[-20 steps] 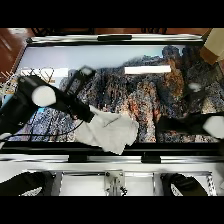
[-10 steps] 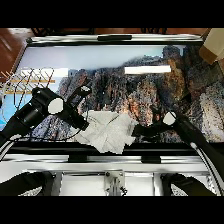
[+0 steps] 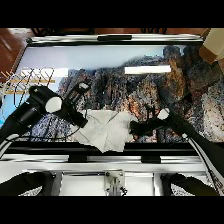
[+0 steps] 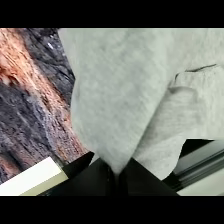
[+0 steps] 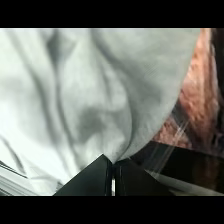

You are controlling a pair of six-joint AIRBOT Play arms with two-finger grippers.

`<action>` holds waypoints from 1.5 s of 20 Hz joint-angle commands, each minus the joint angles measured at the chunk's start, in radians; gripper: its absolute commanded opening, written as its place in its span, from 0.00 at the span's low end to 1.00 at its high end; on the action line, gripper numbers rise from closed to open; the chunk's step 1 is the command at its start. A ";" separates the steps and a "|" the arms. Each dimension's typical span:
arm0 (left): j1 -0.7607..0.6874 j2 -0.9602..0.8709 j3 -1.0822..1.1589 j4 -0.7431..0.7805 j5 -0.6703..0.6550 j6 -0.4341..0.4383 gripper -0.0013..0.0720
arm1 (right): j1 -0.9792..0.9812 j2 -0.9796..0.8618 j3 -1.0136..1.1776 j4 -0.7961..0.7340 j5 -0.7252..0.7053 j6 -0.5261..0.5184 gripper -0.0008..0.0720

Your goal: Fold the shirts.

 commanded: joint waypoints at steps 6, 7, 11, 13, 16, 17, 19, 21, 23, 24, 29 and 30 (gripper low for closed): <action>0.116 0.084 0.739 0.112 -0.086 0.009 0.06 | 0.000 0.443 0.580 -0.589 0.114 0.003 0.11; 0.116 0.106 0.831 0.111 -0.086 -0.002 0.06 | 0.000 0.500 0.629 -0.583 0.103 0.006 0.11; 0.116 0.260 0.799 0.113 -0.088 -0.037 0.06 | 0.000 0.676 0.670 -0.557 0.202 0.059 0.11; 0.117 0.320 0.677 0.113 -0.100 -0.074 0.06 | 0.000 0.689 0.669 -0.560 0.371 0.073 0.11; 0.120 0.322 0.513 0.116 -0.146 -0.072 0.06 | 0.000 0.684 0.586 -0.603 0.507 0.084 0.11; 0.120 0.311 0.458 0.116 -0.143 -0.065 0.06 | 0.000 0.684 0.531 -0.618 0.515 0.103 0.11; 0.120 0.270 0.369 0.116 -0.095 -0.066 0.06 | 0.000 0.684 0.398 -0.628 0.474 0.135 0.11; 0.120 0.209 0.304 0.116 -0.023 -0.066 0.06 | 0.000 0.684 0.250 -0.628 0.372 0.167 0.11; 0.120 0.117 0.269 0.103 0.038 -0.066 0.06 | 0.000 0.684 0.110 -0.628 0.227 0.212 0.11; 0.120 0.058 0.257 0.082 0.059 -0.066 0.06 | 0.000 0.677 0.055 -0.630 0.153 0.246 0.11; 0.120 -0.269 0.249 -0.074 0.116 -0.071 0.06 | 0.000 0.502 -0.025 -0.670 -0.126 0.409 0.11; 0.120 -0.326 0.249 -0.103 0.116 -0.071 0.06 | 0.000 0.452 -0.025 -0.669 -0.167 0.434 0.11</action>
